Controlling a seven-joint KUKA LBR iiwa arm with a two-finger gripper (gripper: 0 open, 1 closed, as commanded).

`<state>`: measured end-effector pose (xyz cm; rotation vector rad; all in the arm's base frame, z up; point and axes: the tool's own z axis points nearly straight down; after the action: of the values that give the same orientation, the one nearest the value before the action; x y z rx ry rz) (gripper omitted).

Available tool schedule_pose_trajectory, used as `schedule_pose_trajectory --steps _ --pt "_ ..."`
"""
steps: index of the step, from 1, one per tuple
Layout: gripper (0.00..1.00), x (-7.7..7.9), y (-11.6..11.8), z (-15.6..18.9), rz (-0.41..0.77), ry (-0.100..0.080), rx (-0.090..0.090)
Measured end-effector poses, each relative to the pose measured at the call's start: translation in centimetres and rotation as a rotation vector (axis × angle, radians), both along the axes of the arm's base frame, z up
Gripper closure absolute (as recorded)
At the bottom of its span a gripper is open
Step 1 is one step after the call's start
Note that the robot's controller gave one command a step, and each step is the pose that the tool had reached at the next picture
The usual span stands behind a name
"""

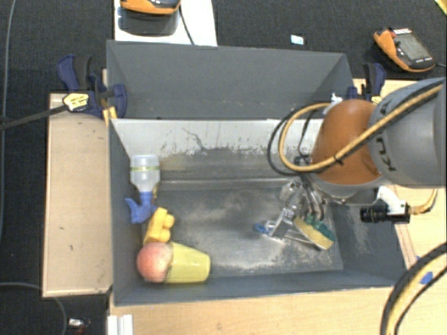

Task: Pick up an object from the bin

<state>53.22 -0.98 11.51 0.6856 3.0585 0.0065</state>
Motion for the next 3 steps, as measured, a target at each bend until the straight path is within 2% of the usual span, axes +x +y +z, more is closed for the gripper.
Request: schedule_pose_trajectory --steps 1,2,3 --pt "0.0 0.4 -0.9 -1.3 -0.079 -0.002 0.0" --pt "1.0 -2.9 0.1 -3.5 -0.046 0.002 0.001" --pt "1.0 -2.9 0.1 -3.5 -0.048 0.002 0.001"
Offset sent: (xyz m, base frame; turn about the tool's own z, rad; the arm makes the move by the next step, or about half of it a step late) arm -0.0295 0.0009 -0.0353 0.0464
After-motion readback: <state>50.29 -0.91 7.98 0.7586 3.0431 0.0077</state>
